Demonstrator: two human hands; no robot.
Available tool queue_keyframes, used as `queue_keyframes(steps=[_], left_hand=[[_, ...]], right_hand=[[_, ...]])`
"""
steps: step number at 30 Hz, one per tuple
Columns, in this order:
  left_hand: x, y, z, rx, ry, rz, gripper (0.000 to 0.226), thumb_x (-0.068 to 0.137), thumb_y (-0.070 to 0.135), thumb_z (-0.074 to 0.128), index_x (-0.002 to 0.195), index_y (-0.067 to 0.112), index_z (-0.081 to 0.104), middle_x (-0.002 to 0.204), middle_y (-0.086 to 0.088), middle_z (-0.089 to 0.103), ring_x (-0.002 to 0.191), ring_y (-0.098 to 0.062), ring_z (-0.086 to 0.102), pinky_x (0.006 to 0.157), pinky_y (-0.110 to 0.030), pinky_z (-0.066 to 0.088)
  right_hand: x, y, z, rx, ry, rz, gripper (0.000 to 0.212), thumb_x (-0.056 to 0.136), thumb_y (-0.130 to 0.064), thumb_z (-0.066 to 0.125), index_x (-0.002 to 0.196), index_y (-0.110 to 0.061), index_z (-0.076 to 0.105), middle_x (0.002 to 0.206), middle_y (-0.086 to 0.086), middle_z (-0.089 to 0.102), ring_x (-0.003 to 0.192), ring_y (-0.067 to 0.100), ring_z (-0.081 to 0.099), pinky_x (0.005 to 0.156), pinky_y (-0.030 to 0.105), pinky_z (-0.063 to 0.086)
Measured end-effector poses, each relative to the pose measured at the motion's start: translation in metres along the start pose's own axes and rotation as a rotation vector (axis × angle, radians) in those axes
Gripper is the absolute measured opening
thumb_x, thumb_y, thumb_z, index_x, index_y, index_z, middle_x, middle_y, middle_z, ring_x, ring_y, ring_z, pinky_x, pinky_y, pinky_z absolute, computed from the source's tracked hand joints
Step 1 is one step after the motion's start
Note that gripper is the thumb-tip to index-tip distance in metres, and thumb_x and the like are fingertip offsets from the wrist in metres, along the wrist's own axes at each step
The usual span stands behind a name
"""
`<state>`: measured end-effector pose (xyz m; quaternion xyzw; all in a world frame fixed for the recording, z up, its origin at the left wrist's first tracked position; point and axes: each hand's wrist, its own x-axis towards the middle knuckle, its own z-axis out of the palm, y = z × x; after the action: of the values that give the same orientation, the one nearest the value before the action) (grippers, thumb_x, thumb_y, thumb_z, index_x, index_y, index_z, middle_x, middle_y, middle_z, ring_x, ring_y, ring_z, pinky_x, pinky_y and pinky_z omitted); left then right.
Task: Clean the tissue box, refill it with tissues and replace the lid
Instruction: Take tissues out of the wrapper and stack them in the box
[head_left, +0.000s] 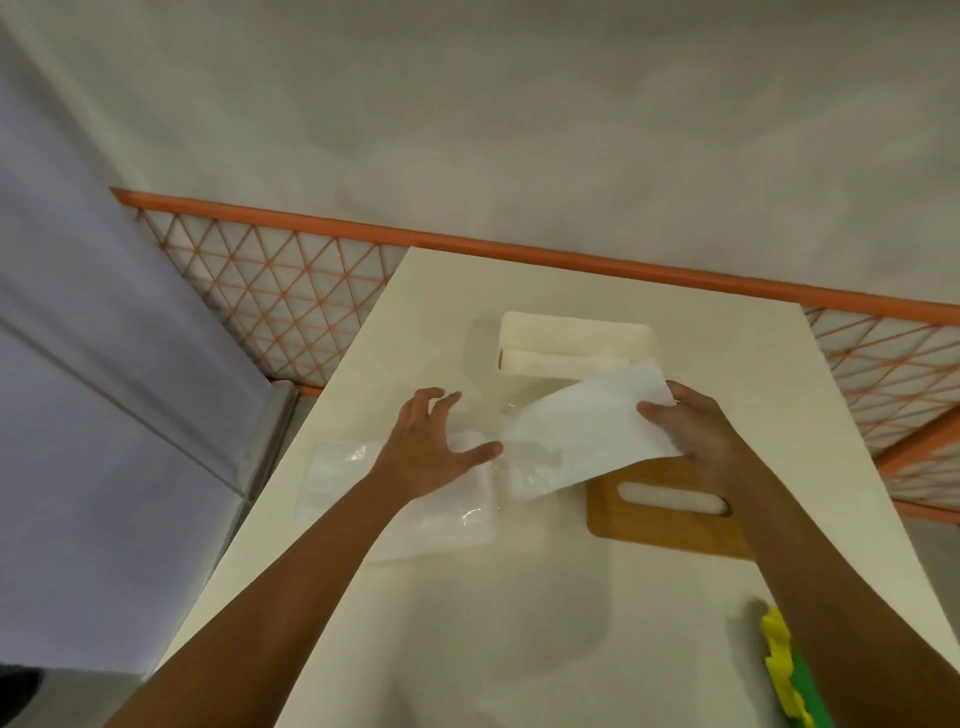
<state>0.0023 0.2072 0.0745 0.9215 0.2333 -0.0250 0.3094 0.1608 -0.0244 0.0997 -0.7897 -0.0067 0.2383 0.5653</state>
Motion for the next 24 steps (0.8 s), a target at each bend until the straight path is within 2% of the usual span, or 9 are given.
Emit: queue_keyframes(steps=[6, 8, 10, 11, 13, 15, 18, 20, 24], left_hand=[[0.033, 0.058, 0.008, -0.493, -0.038, -0.132, 0.07, 0.085, 0.043, 0.062, 0.143, 0.019, 0.032, 0.143, -0.003, 0.039, 0.131, -0.018, 0.04, 0.098, -0.024, 0.032], [0.042, 0.074, 0.009, -0.661, -0.094, -0.198, 0.073, 0.083, 0.044, 0.064, 0.143, 0.02, 0.032, 0.141, 0.0, 0.043, 0.129, -0.018, 0.042, 0.097, -0.024, 0.03], [0.049, 0.086, 0.009, -0.825, -0.185, -0.253, 0.078, 0.072, 0.049, 0.068, 0.138, 0.02, 0.039, 0.134, 0.001, 0.05, 0.121, -0.019, 0.05, 0.1, -0.027, 0.037], [0.052, 0.092, 0.01, -0.921, -0.227, -0.252, 0.068, 0.073, 0.045, 0.067, 0.131, 0.019, 0.046, 0.126, -0.001, 0.056, 0.111, -0.019, 0.056, 0.094, -0.028, 0.044], [0.055, 0.104, 0.01, -1.052, -0.245, -0.222, 0.029, 0.086, 0.025, 0.056, 0.114, 0.018, 0.054, 0.111, -0.003, 0.06, 0.097, -0.021, 0.059, 0.08, -0.031, 0.048], [0.059, 0.111, 0.012, -1.088, -0.223, -0.241, 0.031, 0.087, 0.014, 0.05, 0.118, 0.015, 0.051, 0.116, -0.007, 0.058, 0.104, -0.027, 0.057, 0.083, -0.037, 0.048], [0.064, 0.114, 0.014, -0.91, -0.2, -0.242, 0.049, 0.086, 0.01, 0.046, 0.134, 0.019, 0.039, 0.129, -0.008, 0.05, 0.116, -0.03, 0.05, 0.097, -0.044, 0.047], [0.069, 0.11, 0.014, -0.797, -0.174, -0.229, 0.051, 0.088, 0.008, 0.041, 0.137, 0.02, 0.034, 0.131, -0.007, 0.047, 0.118, -0.028, 0.047, 0.101, -0.044, 0.043], [0.089, 0.106, 0.003, -0.698, -0.037, -0.169, 0.043, 0.093, 0.006, 0.036, 0.135, 0.014, 0.037, 0.129, -0.006, 0.049, 0.107, -0.021, 0.046, 0.091, -0.033, 0.041]], right_hand=[[-0.01, -0.028, -0.043, 0.08, 0.049, -0.094, 0.034, 0.088, -0.01, 0.057, 0.122, -0.014, 0.057, 0.118, 0.006, 0.061, 0.106, 0.028, 0.058, 0.093, 0.041, 0.048], [-0.012, -0.035, -0.052, 0.148, 0.061, -0.11, 0.033, 0.088, -0.009, 0.057, 0.12, -0.016, 0.057, 0.116, 0.005, 0.062, 0.104, 0.027, 0.059, 0.089, 0.038, 0.049], [-0.012, -0.04, -0.057, 0.204, 0.061, -0.118, 0.032, 0.087, -0.009, 0.058, 0.119, -0.018, 0.058, 0.116, 0.004, 0.063, 0.105, 0.025, 0.06, 0.089, 0.036, 0.049], [-0.012, -0.041, -0.058, 0.222, 0.058, -0.117, 0.032, 0.087, -0.01, 0.059, 0.118, -0.018, 0.058, 0.116, 0.004, 0.064, 0.105, 0.025, 0.06, 0.09, 0.036, 0.049], [-0.012, -0.041, -0.058, 0.247, 0.025, -0.112, 0.033, 0.087, -0.011, 0.06, 0.119, -0.017, 0.057, 0.114, 0.003, 0.064, 0.104, 0.023, 0.06, 0.089, 0.035, 0.05], [-0.012, -0.036, -0.053, 0.248, -0.038, -0.095, 0.034, 0.087, -0.012, 0.06, 0.12, -0.018, 0.053, 0.11, 0.001, 0.064, 0.102, 0.02, 0.059, 0.084, 0.032, 0.051], [-0.008, -0.027, -0.043, 0.217, -0.087, -0.053, 0.032, 0.088, -0.012, 0.058, 0.118, -0.02, 0.051, 0.103, -0.003, 0.063, 0.096, 0.015, 0.059, 0.075, 0.027, 0.051], [-0.002, -0.022, -0.038, 0.216, -0.078, -0.029, 0.029, 0.089, -0.01, 0.056, 0.116, -0.02, 0.051, 0.1, -0.004, 0.063, 0.092, 0.014, 0.059, 0.074, 0.027, 0.05], [0.02, -0.027, -0.03, 0.172, -0.033, -0.036, 0.029, 0.091, -0.005, 0.051, 0.117, -0.016, 0.054, 0.109, 0.003, 0.063, 0.094, 0.018, 0.06, 0.082, 0.03, 0.05]])
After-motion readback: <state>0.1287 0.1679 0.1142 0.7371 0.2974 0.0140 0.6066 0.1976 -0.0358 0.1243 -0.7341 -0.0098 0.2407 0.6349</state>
